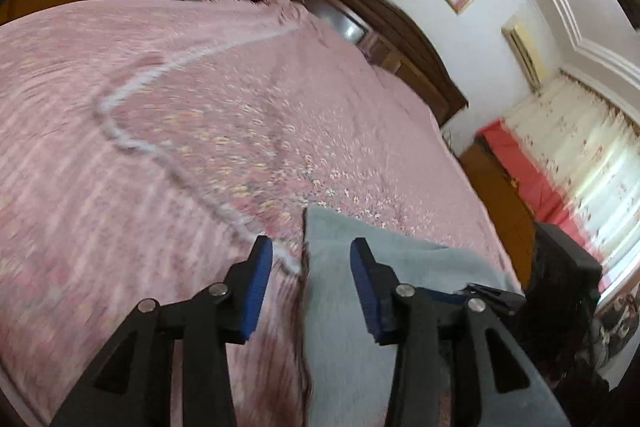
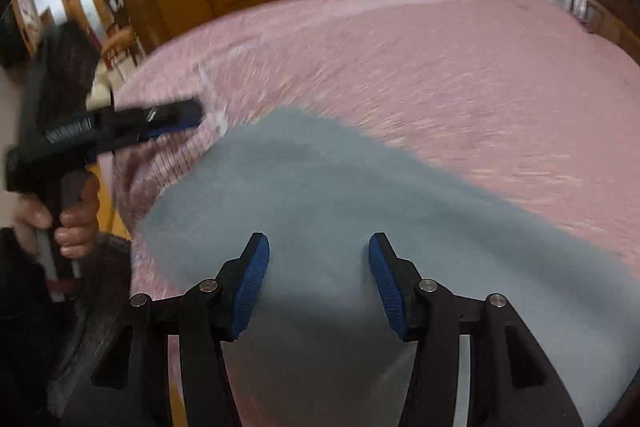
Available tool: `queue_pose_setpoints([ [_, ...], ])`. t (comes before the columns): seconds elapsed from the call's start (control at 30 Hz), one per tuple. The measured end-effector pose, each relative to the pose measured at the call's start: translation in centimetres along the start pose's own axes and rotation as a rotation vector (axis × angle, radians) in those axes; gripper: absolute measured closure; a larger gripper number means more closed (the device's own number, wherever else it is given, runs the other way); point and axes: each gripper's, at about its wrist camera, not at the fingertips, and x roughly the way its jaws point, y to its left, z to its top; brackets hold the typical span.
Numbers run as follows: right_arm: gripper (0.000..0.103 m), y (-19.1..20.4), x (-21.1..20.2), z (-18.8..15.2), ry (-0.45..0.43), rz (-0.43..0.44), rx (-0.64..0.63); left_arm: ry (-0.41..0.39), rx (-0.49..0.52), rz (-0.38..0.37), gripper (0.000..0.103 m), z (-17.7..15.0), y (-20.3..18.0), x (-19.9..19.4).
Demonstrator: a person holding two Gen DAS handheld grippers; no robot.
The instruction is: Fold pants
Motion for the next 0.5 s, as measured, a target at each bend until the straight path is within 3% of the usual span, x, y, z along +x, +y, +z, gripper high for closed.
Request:
queue_pose_setpoints([
  [0.1,0.050,-0.3,-0.6,1.6,-0.063,0.044,-0.048,0.097,0.012,-0.006,0.061,0.2,-0.5,2.4],
  [0.2,0.050,-1.4,0.1,4.0,-0.004,0.152,-0.094,0.073,0.044,0.014,0.078,-0.1,-1.4,1.7],
  [0.23,0.050,-1.2,0.8,4.7,0.043,0.162,-0.161,0.060,0.053,-0.014,0.087,0.2,-1.6,1.5],
  [0.33,0.055,-0.6,2.7,5.3,0.099,0.094,-0.346,0.017,0.034,-0.160,0.089,-0.2,-1.5,-0.3],
  [0.4,0.077,0.2,3.6,5.2,0.129,0.097,-0.436,0.042,0.021,-0.206,0.089,-0.3,-1.3,-0.1],
  [0.43,0.082,0.6,3.7,5.3,0.129,0.099,-0.464,0.051,0.031,-0.179,0.087,-0.3,-1.2,0.2],
  [0.47,0.094,1.0,3.2,5.2,0.120,0.087,-0.498,0.064,0.047,-0.123,0.077,-0.6,-1.4,0.6],
  [0.5,0.095,1.4,3.2,5.2,0.114,0.088,-0.511,0.080,0.057,-0.082,0.070,-0.8,-1.5,1.0],
])
